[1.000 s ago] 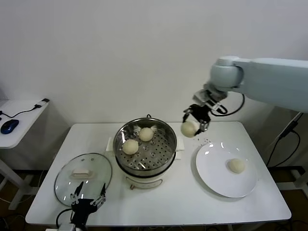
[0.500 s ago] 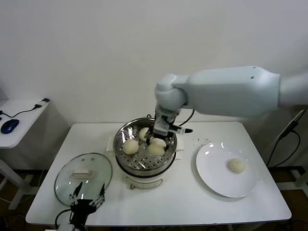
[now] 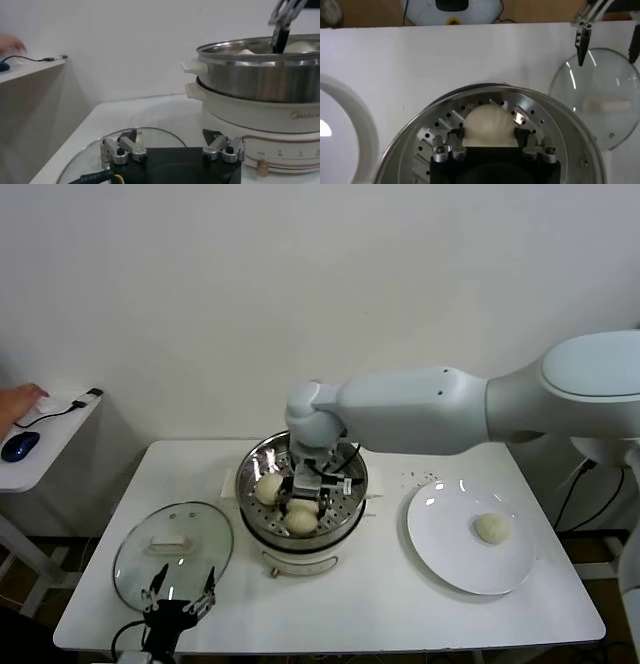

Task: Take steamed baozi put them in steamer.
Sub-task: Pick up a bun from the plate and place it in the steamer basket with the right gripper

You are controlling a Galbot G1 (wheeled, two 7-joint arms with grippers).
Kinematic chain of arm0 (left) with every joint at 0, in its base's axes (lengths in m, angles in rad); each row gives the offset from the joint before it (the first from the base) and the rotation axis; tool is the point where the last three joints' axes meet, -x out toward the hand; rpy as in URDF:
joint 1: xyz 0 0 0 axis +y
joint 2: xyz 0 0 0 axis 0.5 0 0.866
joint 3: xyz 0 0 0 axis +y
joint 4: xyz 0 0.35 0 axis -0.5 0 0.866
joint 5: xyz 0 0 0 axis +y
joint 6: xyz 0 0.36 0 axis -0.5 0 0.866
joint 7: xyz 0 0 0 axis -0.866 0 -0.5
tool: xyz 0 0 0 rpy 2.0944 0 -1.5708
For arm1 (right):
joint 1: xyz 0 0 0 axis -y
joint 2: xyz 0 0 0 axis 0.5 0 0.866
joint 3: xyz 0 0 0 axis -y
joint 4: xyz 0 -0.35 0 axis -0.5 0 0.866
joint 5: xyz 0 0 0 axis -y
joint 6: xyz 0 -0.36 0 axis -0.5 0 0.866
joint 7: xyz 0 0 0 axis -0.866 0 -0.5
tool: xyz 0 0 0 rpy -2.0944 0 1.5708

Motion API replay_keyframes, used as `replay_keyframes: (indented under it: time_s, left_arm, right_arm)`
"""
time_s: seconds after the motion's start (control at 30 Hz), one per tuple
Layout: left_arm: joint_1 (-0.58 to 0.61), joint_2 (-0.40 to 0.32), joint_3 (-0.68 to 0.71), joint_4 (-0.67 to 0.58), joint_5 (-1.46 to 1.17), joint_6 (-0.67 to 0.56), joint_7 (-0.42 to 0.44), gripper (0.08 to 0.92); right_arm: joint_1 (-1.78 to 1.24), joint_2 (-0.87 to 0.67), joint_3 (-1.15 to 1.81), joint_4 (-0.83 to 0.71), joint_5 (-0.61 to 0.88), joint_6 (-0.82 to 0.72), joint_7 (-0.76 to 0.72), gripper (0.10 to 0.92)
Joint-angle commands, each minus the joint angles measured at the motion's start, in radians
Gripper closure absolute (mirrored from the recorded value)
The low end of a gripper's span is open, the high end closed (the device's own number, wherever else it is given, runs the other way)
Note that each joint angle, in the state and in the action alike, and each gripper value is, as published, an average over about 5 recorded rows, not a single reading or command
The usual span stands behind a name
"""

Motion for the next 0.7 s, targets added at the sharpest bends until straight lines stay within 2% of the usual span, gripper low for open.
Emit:
replay_keyframes:
  time_s: [0.03,0.13,0.37,0.7]
  left_arm:
    - [0.000,-0.001,0.000,0.001,0.000,0.000,0.000,0.177]
    - [0.000,-0.003,0.001,0.003,0.000,-0.001,0.000,0.177]
    - [0.004,-0.006,0.002,-0.001,0.000,-0.002,0.000,0.177]
    - [0.013,-0.008,0.010,-0.015,0.003,-0.005,0.002,0.177]
  right_arm:
    - [-0.074,0.039,0.008,-0.079,-0.028,0.032,0.007,0.347]
    - [-0.075,0.041,0.011,-0.093,-0.020,0.047,0.018,0.338]
    - [0.001,0.024,0.031,-0.092,0.073,0.104,-0.027,0.212]
    - [0.293,-0.133,-0.093,-0.062,0.380,0.118,-0.165,0.202]
